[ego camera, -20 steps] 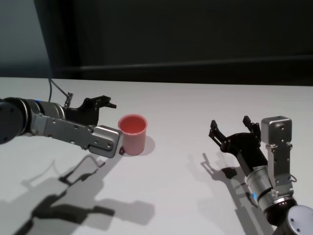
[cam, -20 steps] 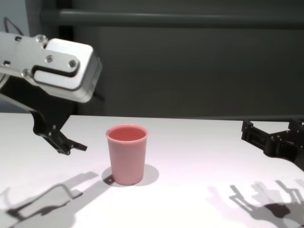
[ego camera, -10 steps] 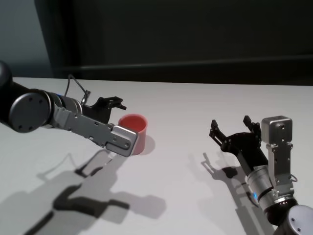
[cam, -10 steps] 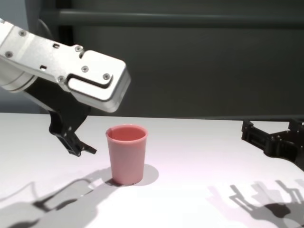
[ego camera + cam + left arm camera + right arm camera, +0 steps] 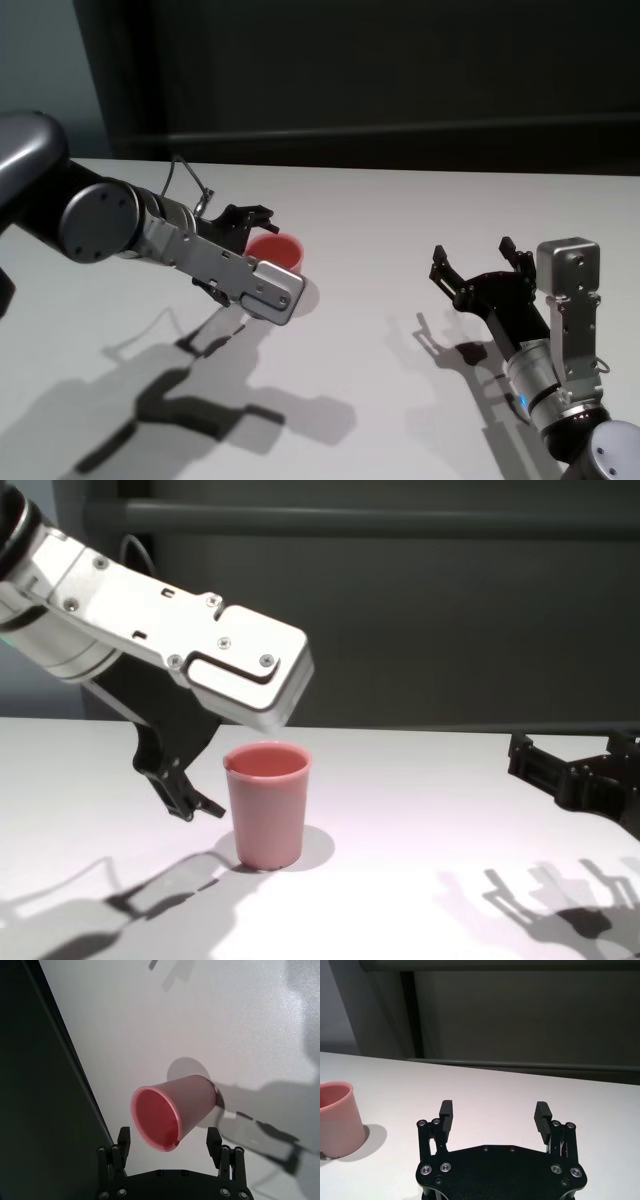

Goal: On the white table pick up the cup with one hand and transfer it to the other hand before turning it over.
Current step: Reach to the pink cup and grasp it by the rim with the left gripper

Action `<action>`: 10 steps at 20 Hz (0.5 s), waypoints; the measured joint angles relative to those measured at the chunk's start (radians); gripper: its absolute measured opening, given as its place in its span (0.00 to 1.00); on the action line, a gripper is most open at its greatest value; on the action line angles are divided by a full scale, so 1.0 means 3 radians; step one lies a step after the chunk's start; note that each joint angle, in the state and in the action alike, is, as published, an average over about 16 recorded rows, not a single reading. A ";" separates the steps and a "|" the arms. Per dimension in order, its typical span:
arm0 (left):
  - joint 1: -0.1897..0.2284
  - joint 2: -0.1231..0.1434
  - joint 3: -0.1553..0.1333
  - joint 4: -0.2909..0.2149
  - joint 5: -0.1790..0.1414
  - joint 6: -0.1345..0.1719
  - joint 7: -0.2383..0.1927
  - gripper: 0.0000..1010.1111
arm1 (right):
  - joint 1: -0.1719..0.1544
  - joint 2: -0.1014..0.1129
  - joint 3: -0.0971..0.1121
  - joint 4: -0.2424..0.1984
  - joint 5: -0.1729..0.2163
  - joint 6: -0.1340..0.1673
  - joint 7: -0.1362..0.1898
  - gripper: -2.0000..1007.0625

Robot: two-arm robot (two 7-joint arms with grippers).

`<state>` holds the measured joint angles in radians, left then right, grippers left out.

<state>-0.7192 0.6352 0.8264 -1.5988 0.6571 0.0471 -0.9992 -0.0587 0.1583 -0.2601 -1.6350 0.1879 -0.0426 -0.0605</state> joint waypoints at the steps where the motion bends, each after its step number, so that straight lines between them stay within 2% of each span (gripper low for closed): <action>1: -0.0016 -0.0013 0.0021 0.0020 0.0006 -0.0005 -0.0009 0.99 | 0.0000 0.0000 0.0000 0.0000 0.0000 0.0000 0.0000 1.00; 10: -0.0127 -0.0098 0.0195 0.0199 0.0051 -0.0043 -0.0066 0.99 | 0.0000 0.0000 0.0000 0.0000 0.0000 0.0000 0.0000 1.00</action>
<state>-0.7573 0.6057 0.8850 -1.5392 0.6723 0.0342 -1.0189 -0.0587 0.1583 -0.2601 -1.6350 0.1879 -0.0426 -0.0605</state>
